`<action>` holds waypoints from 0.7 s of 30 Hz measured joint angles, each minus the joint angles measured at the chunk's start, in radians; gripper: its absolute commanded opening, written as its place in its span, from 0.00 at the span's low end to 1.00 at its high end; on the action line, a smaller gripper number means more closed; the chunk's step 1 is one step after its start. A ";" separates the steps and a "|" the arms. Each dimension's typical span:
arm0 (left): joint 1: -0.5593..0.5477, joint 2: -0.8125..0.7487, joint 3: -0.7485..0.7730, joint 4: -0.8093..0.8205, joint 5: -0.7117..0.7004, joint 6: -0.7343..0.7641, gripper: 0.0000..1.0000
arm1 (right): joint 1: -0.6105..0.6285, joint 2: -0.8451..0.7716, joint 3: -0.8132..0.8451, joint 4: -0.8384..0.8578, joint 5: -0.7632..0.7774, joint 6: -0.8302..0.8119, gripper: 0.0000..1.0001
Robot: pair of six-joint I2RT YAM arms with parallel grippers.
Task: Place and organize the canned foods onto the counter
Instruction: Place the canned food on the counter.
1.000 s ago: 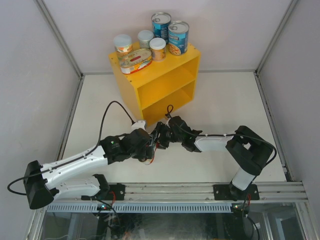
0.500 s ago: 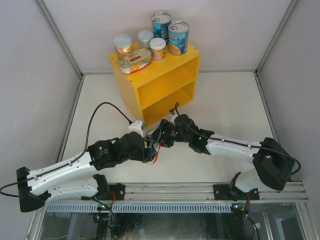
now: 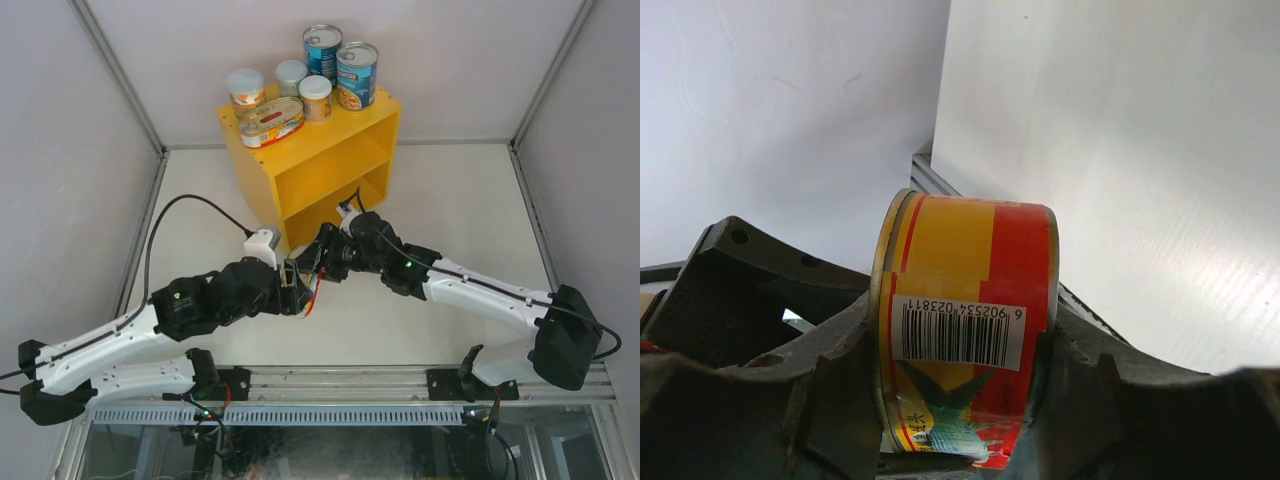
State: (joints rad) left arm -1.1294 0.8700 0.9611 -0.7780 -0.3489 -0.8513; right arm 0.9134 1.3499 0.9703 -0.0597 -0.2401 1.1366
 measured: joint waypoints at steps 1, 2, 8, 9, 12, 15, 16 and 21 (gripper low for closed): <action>-0.001 -0.001 0.013 -0.006 -0.005 0.002 0.59 | 0.000 -0.003 0.013 -0.013 0.001 -0.002 0.05; -0.002 0.000 0.032 -0.018 -0.008 0.005 0.58 | 0.000 -0.005 0.030 -0.025 0.001 -0.003 0.05; -0.008 0.014 0.202 -0.094 -0.058 0.053 0.53 | -0.011 -0.014 0.163 -0.085 -0.007 -0.013 0.04; -0.009 0.024 0.241 -0.105 -0.073 0.068 0.53 | -0.018 -0.014 0.191 -0.092 -0.012 -0.014 0.04; -0.010 0.063 0.367 -0.119 -0.115 0.119 0.52 | -0.046 -0.013 0.281 -0.114 -0.034 -0.018 0.03; -0.011 0.113 0.483 -0.121 -0.152 0.174 0.51 | -0.077 0.000 0.381 -0.147 -0.058 -0.029 0.03; -0.009 0.130 0.522 -0.121 -0.163 0.195 0.51 | -0.089 0.011 0.420 -0.161 -0.067 -0.034 0.04; 0.073 0.186 0.639 -0.108 -0.138 0.277 0.50 | -0.133 0.082 0.564 -0.181 -0.108 -0.040 0.03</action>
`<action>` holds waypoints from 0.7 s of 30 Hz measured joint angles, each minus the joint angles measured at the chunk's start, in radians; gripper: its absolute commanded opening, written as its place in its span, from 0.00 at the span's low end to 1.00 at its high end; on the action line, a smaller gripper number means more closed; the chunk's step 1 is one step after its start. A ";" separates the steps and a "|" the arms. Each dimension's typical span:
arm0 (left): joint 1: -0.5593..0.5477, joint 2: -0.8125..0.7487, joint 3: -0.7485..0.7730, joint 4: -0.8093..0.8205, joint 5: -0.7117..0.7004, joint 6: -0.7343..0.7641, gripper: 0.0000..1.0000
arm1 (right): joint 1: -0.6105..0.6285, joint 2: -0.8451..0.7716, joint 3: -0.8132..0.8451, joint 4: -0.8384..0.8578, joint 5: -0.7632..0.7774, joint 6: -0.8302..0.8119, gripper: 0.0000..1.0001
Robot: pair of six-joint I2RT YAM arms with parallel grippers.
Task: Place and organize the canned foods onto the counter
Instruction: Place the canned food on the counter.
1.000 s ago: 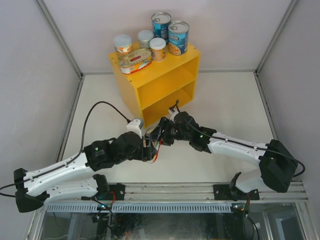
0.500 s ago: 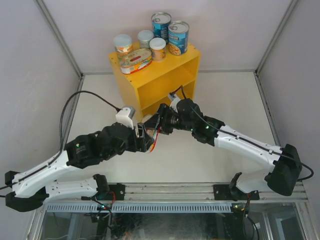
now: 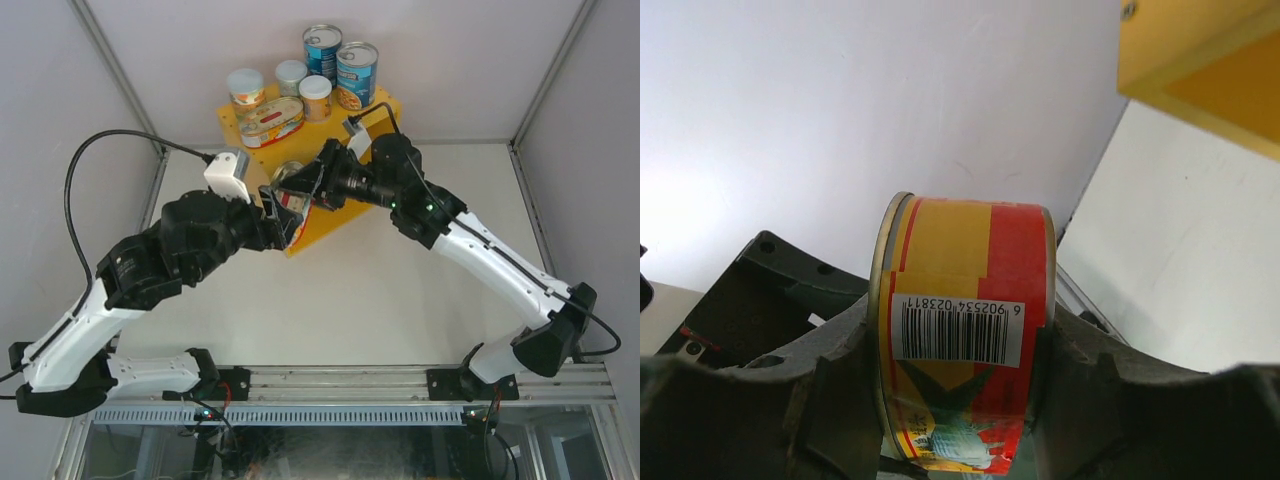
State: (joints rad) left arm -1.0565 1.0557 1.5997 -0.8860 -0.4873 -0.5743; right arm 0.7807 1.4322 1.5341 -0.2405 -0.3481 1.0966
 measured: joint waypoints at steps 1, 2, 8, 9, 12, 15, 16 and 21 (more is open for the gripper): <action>0.025 0.008 0.011 0.004 0.017 0.013 0.50 | -0.008 0.017 0.021 -0.002 -0.007 0.000 0.03; 0.043 0.014 0.019 0.005 0.029 0.022 0.50 | -0.015 0.035 0.042 -0.004 -0.016 0.000 0.04; 0.161 0.082 0.109 0.001 0.112 0.093 0.49 | -0.058 0.116 0.146 -0.003 -0.053 0.009 0.03; 0.178 0.095 0.126 0.002 0.127 0.106 0.48 | -0.066 0.128 0.164 -0.003 -0.057 0.010 0.03; 0.227 0.127 0.161 0.009 0.172 0.142 0.48 | -0.085 0.158 0.204 -0.001 -0.066 0.014 0.03; 0.275 0.155 0.191 0.010 0.216 0.170 0.48 | -0.101 0.189 0.233 0.011 -0.075 0.024 0.03; 0.292 0.165 0.200 0.009 0.232 0.179 0.48 | -0.106 0.199 0.238 0.018 -0.077 0.029 0.03; 0.363 0.201 0.224 0.009 0.310 0.220 0.50 | -0.122 0.227 0.242 0.054 -0.073 0.053 0.01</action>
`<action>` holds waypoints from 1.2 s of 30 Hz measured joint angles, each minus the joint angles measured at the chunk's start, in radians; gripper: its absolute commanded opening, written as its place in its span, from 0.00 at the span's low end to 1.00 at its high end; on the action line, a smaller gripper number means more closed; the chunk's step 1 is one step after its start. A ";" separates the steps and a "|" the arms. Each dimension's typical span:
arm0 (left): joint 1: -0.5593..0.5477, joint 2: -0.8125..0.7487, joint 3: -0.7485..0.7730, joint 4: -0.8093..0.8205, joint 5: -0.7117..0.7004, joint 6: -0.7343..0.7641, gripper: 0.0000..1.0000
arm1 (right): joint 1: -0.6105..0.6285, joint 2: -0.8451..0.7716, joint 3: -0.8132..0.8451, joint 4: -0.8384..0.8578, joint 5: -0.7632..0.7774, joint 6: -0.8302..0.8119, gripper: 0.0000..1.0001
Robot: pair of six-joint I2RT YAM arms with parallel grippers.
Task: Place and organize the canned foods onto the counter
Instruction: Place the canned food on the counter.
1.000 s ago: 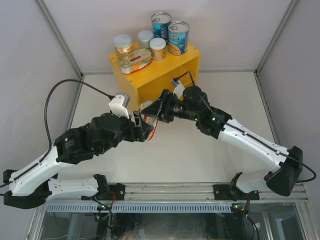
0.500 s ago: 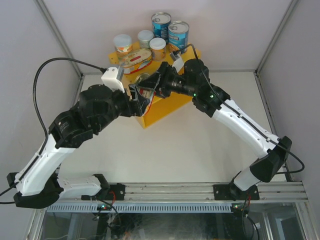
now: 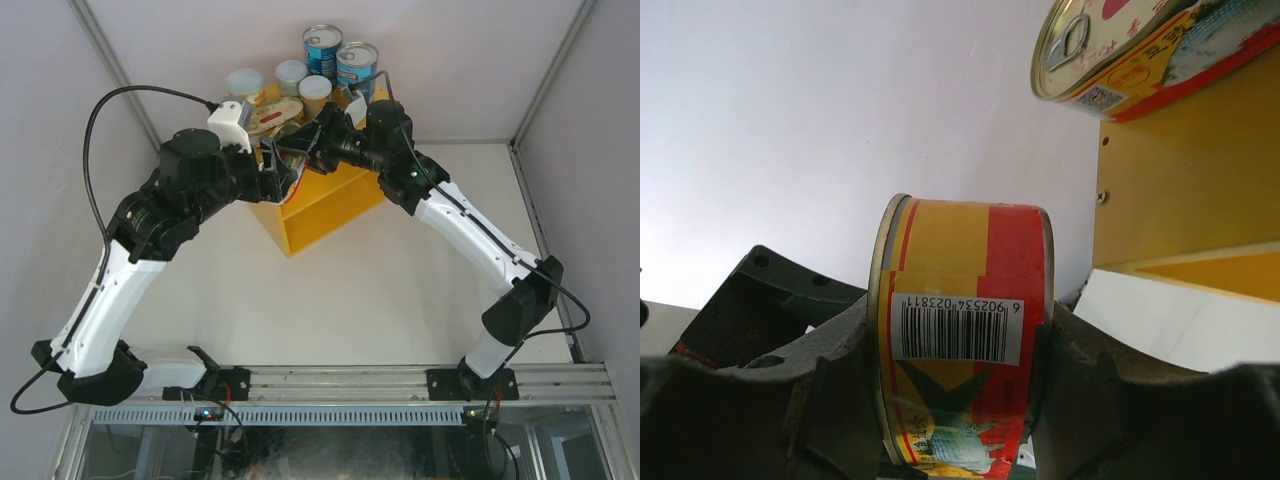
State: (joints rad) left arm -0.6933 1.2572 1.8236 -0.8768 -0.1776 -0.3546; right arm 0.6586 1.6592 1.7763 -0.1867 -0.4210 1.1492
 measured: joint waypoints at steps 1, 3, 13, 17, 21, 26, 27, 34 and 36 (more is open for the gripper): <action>0.011 0.005 0.003 0.001 0.013 0.007 0.51 | -0.003 0.006 0.000 0.010 0.001 0.003 0.00; 0.032 0.017 0.012 -0.001 0.033 0.019 0.53 | -0.005 0.016 0.000 0.025 0.005 0.015 0.00; 0.106 0.100 0.083 -0.008 0.098 0.071 0.60 | -0.024 0.061 0.000 0.103 0.052 0.069 0.00; 0.120 0.124 0.100 -0.008 0.113 0.075 0.67 | -0.025 0.069 0.000 0.113 0.089 0.072 0.00; 0.127 0.139 0.111 -0.007 0.123 0.077 0.74 | -0.022 0.071 0.000 0.117 0.130 0.072 0.00; 0.137 0.155 0.126 -0.007 0.119 0.077 0.78 | -0.016 0.074 0.000 0.124 0.174 0.073 0.00; 0.140 0.156 0.128 -0.008 0.119 0.077 0.79 | -0.014 0.074 0.000 0.125 0.186 0.073 0.00; 0.162 0.158 0.128 -0.013 0.095 0.075 0.82 | 0.001 0.084 0.000 0.138 0.250 0.073 0.00; 0.164 0.156 0.127 -0.013 0.083 0.073 0.83 | 0.006 0.084 0.000 0.139 0.267 0.073 0.00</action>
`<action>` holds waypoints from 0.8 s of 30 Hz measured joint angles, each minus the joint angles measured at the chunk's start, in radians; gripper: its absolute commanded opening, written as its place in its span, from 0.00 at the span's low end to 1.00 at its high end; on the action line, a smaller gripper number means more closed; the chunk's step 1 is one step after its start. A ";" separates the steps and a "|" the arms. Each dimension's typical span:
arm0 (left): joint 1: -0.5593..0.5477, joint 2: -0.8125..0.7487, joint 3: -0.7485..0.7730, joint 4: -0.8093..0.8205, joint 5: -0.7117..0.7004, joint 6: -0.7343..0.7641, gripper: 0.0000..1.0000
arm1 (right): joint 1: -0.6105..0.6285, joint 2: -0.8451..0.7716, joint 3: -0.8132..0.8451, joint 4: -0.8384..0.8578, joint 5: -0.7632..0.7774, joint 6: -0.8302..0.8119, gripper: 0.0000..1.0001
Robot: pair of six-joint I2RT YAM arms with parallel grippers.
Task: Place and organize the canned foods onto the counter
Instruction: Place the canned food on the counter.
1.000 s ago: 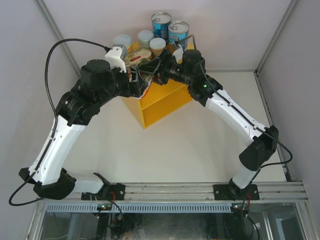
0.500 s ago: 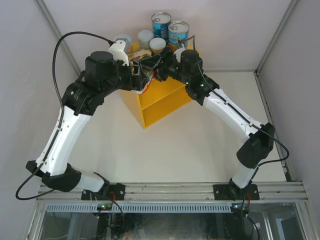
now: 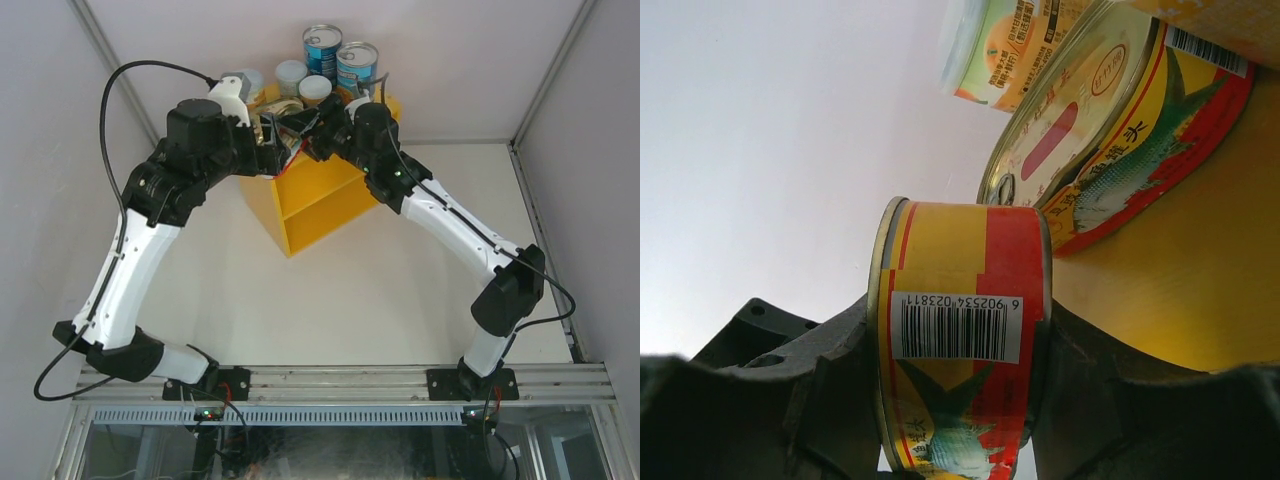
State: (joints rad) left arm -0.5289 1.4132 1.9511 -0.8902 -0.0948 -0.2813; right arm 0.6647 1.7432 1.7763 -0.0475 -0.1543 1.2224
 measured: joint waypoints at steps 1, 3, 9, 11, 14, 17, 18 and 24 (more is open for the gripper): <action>0.001 -0.002 -0.002 0.000 -0.006 -0.004 0.83 | 0.005 0.000 0.000 0.000 0.010 0.000 0.00; 0.003 -0.009 -0.006 0.002 -0.012 -0.006 0.83 | 0.009 0.000 0.000 0.003 0.024 0.000 0.00; 0.006 -0.056 -0.047 0.025 -0.031 -0.016 0.83 | 0.027 0.000 -0.001 0.008 0.051 -0.002 0.00; 0.016 -0.084 -0.066 0.053 -0.058 -0.023 0.83 | 0.028 0.000 -0.009 0.002 0.061 -0.005 0.00; 0.033 -0.126 -0.092 0.090 -0.090 -0.025 0.83 | 0.028 -0.001 -0.029 -0.003 0.079 -0.007 0.00; 0.034 -0.169 -0.121 0.121 -0.109 -0.032 0.83 | 0.030 -0.001 -0.042 -0.004 0.088 0.004 0.00; 0.034 -0.179 -0.128 0.126 -0.110 -0.034 0.83 | 0.030 -0.002 -0.042 -0.004 0.092 0.003 0.00; 0.034 -0.240 -0.211 0.177 -0.111 -0.045 0.81 | 0.036 -0.013 -0.057 -0.001 0.122 0.005 0.00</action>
State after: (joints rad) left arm -0.4950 1.1736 1.7405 -0.7132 -0.2058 -0.3264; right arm 0.7010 1.7306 1.7195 -0.0483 -0.0322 1.2270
